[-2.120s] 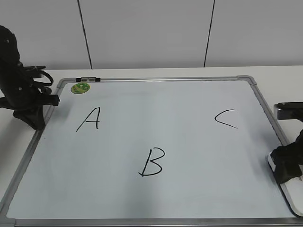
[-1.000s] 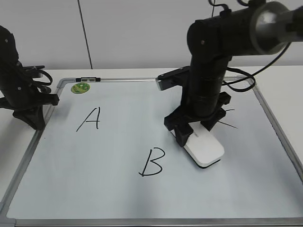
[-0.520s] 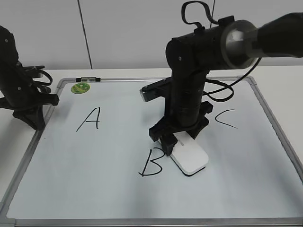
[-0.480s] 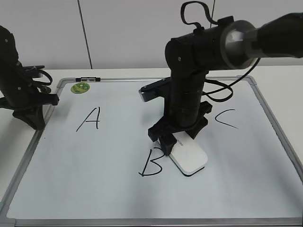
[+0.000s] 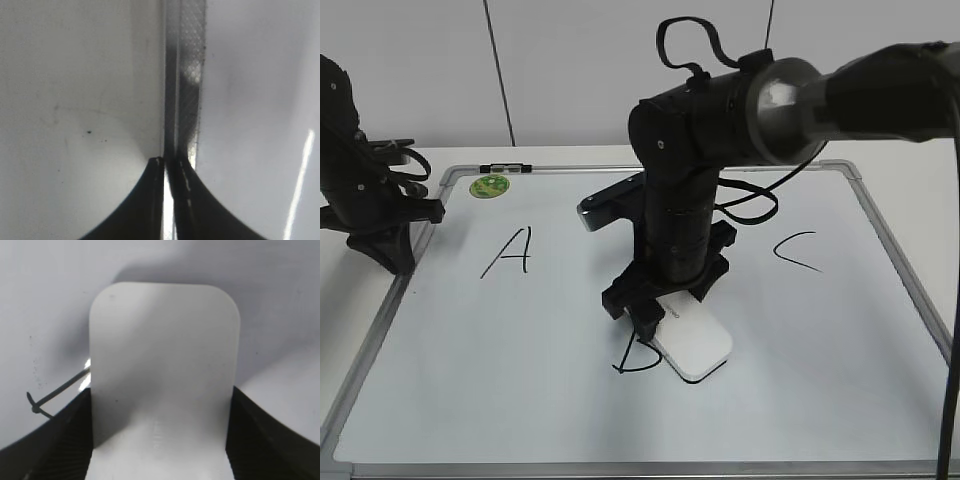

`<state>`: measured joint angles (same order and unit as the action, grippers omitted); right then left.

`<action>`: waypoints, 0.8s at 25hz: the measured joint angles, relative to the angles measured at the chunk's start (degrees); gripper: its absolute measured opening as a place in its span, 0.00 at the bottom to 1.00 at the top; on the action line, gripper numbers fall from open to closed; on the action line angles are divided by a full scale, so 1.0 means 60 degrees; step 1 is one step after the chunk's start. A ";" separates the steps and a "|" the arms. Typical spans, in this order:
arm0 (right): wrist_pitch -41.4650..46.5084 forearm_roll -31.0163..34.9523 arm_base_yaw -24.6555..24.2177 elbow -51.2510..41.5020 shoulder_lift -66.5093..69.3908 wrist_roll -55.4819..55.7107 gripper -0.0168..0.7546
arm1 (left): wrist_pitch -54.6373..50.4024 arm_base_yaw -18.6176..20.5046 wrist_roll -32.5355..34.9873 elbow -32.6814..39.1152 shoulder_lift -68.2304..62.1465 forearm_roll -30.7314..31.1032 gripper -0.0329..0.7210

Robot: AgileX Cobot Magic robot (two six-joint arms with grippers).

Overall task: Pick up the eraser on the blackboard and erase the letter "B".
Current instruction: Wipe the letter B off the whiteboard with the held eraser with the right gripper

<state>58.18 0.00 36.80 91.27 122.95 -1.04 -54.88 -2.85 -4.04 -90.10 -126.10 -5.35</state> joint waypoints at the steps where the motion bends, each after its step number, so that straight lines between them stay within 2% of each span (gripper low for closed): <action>1: 0.0020 -0.0074 0.0075 0.0018 0.0024 0.0012 0.70 | 0.0000 0.0000 0.0000 0.0000 0.0000 0.0000 0.07; 10: 0.0018 -0.0112 0.1356 0.0166 0.0142 0.0012 0.70 | 0.0000 0.0000 0.0004 0.0000 0.0000 0.0000 0.07; 14: 0.0090 -0.0195 0.1393 0.0188 0.0142 0.0261 0.70 | 0.0000 0.0000 0.0004 0.0000 0.0000 0.0000 0.07; 20: 0.0490 -0.1115 0.1278 0.0207 0.0151 0.1533 0.70 | 0.0000 0.0000 0.0004 0.0000 0.0000 0.0000 0.07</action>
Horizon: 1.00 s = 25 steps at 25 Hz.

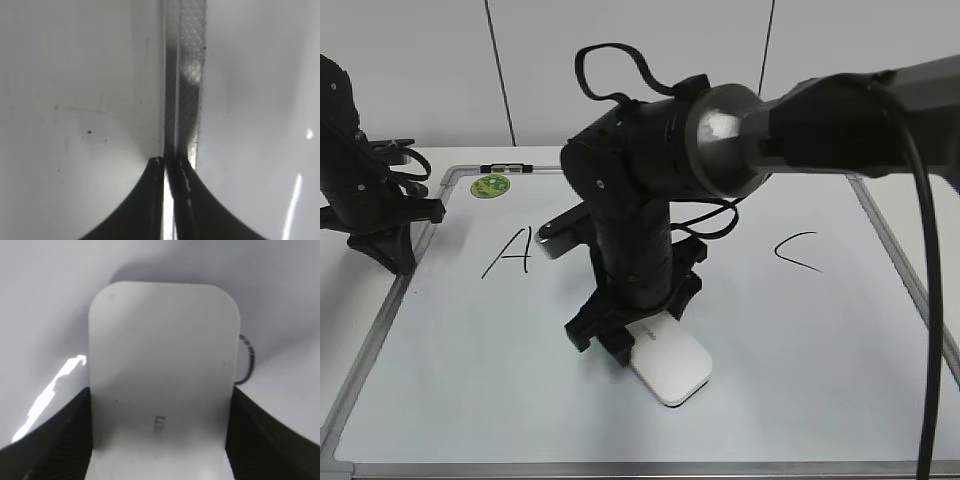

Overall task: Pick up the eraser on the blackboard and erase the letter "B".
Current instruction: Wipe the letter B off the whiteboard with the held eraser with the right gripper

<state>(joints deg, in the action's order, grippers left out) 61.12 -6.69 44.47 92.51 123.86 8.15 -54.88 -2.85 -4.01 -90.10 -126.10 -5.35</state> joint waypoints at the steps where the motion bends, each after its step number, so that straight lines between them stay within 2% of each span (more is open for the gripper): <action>1: 0.0102 -0.0189 -0.0129 0.0000 0.0000 0.0070 0.70 | 0.0000 0.0000 0.0000 0.0000 0.0000 0.0013 0.07; 11: 0.0741 -0.0574 -0.1698 0.0020 0.0000 0.0236 0.70 | -0.0022 0.0000 0.0000 0.0000 0.0000 0.0074 0.07; 19: 0.0633 -0.0356 -0.1819 -0.0021 -0.0138 0.0243 0.70 | -0.0028 0.0000 0.0000 0.0000 0.0000 0.0090 0.07; 25: 0.0098 -0.0240 -0.2089 -0.0280 -0.1233 0.0259 0.70 | -0.0044 0.0000 0.0000 -0.0016 -0.0007 0.0095 0.07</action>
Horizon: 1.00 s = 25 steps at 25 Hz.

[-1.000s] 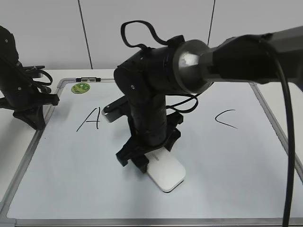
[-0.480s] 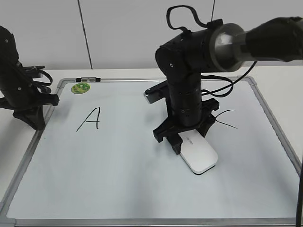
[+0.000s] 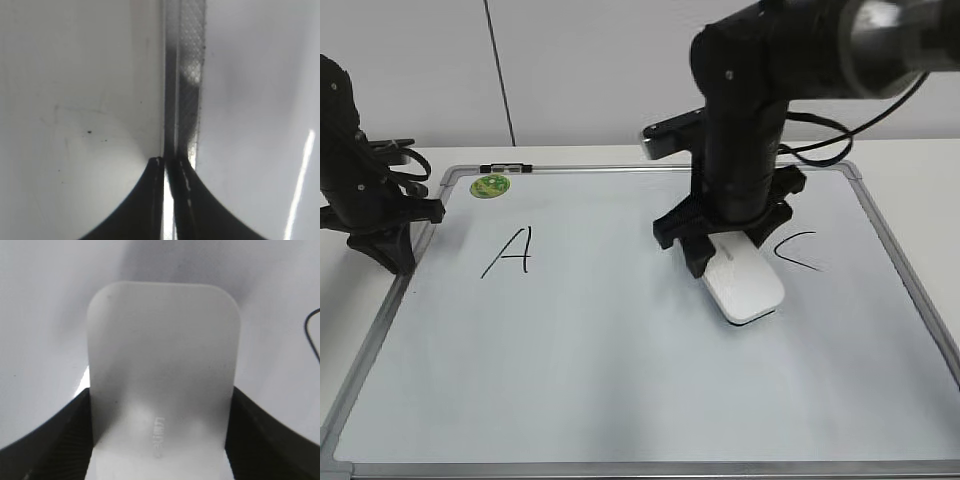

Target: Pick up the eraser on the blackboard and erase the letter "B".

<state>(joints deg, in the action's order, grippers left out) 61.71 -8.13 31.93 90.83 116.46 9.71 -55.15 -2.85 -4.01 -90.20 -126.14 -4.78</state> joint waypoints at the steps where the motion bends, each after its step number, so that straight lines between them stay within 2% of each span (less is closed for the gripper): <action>1: -0.0121 0.0000 -0.0101 -0.0161 -0.0236 0.0000 0.70 | 0.0000 0.0000 0.0000 0.0000 0.0000 0.0000 0.07; 7: -0.0468 0.0080 -0.1337 -0.1793 -0.1096 -0.0076 0.70 | 0.0000 0.0000 0.0000 0.0000 0.0000 0.0017 0.07; 11: -0.0717 0.0788 -0.2241 -0.2676 -0.1763 -0.0600 0.70 | 0.0000 0.0000 0.0000 0.0000 0.0000 0.0017 0.07; 15: -0.0733 0.1228 -0.2890 -0.3073 -0.2061 -0.1091 0.70 | 0.0000 0.0000 0.0000 0.0000 0.0000 0.0017 0.07; 20: -0.0657 0.2307 -0.4069 -0.3461 -0.2109 -0.2066 0.70 | 0.0000 0.0000 0.0000 0.0000 0.0000 0.0017 0.07; 25: -0.0657 0.2443 -0.4744 -0.3844 -0.2109 -0.2281 0.70 | 0.0000 0.0000 0.0000 0.0000 0.0000 0.0017 0.07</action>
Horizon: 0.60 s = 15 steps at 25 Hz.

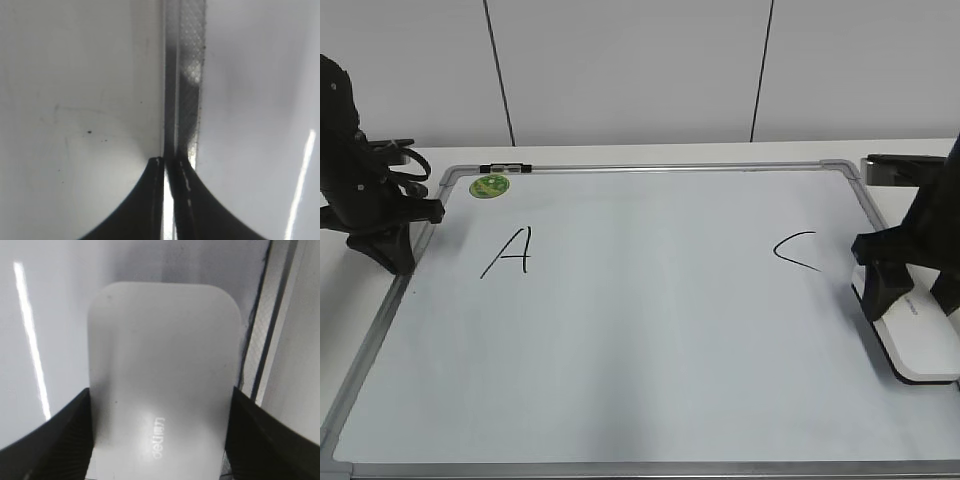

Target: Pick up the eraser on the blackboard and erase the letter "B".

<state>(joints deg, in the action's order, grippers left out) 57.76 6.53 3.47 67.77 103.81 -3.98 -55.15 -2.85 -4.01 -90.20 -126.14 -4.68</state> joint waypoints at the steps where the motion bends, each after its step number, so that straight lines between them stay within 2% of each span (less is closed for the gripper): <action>1: 0.0000 0.0000 -0.0063 -0.0062 0.0000 0.0000 0.70 | 0.0000 0.0000 0.0000 0.0000 0.0000 0.0000 0.07; 15: -0.0017 -0.0230 -0.0214 -0.0211 0.0000 -0.0039 0.70 | 0.0000 0.0000 0.0000 0.0000 0.0000 0.0000 0.07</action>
<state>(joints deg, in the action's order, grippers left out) 57.66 5.15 2.19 66.50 103.81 -4.21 -55.15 -2.85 -4.01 -90.20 -126.14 -4.68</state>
